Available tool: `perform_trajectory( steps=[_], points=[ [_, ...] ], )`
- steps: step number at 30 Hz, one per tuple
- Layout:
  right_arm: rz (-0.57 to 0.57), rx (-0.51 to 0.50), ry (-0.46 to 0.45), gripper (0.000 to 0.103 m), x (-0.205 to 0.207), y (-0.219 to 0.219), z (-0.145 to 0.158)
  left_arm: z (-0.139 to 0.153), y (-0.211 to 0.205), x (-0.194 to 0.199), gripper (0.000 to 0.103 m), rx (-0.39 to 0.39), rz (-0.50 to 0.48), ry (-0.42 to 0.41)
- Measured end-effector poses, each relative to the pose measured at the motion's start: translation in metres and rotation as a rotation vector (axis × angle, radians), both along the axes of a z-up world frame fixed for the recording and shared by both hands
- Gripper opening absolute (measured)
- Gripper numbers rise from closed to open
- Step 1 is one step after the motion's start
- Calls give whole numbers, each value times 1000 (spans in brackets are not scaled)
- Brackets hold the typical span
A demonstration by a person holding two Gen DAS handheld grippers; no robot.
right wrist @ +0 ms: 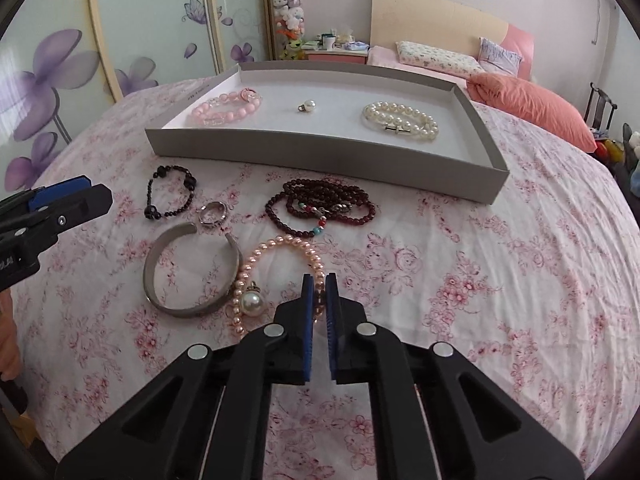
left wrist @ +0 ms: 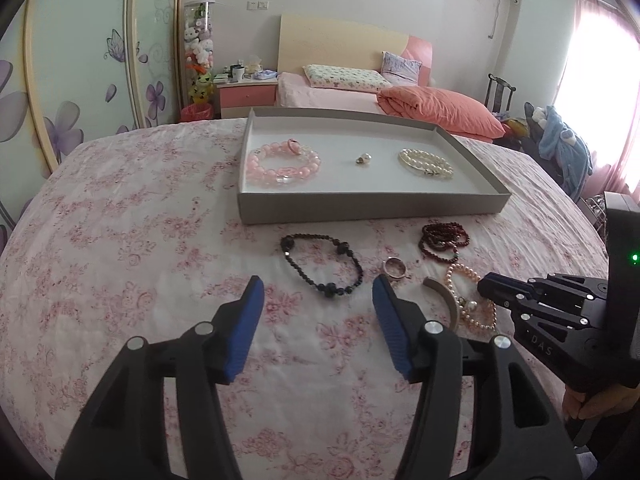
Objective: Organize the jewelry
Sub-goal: 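Withdraw both tools from the tray back over the remaining bracelets, then grasp the pink pearl bracelet with the right tool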
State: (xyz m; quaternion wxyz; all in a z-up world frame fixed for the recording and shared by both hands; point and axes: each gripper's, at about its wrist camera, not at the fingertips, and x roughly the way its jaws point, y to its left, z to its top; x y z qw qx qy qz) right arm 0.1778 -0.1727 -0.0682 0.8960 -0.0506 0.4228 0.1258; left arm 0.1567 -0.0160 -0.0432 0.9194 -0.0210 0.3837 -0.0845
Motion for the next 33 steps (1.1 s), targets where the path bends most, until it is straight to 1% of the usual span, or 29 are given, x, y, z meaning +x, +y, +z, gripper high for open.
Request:
perform_trajectory(
  steps=[2,4,8,10,14,18,23,28,33],
  points=[
    [-20,-6,-1,7,1,-5,0,-1,-5,0,60,-1,-12,5],
    [-71,-9,-2,7,4,-15,0,-3,-11,-1,63,0,-28,10],
    [-155,4,2,7,9,-36,0,-8,-24,-2,67,7,-59,28],
    [-174,16,4,7,9,-43,0,-11,-30,-1,70,15,-69,39],
    [-176,31,7,7,9,-45,0,-20,-45,0,73,33,-91,73],
    [-173,46,11,7,9,-45,0,-27,-58,2,75,49,-101,93],
    [-165,53,13,7,9,-46,0,-34,-73,9,75,87,-91,110],
    [-160,61,16,7,9,-46,0,-40,-84,18,76,99,-73,134],
    [-158,69,17,7,9,-47,0,-41,-91,22,77,117,-45,135]
  ],
)
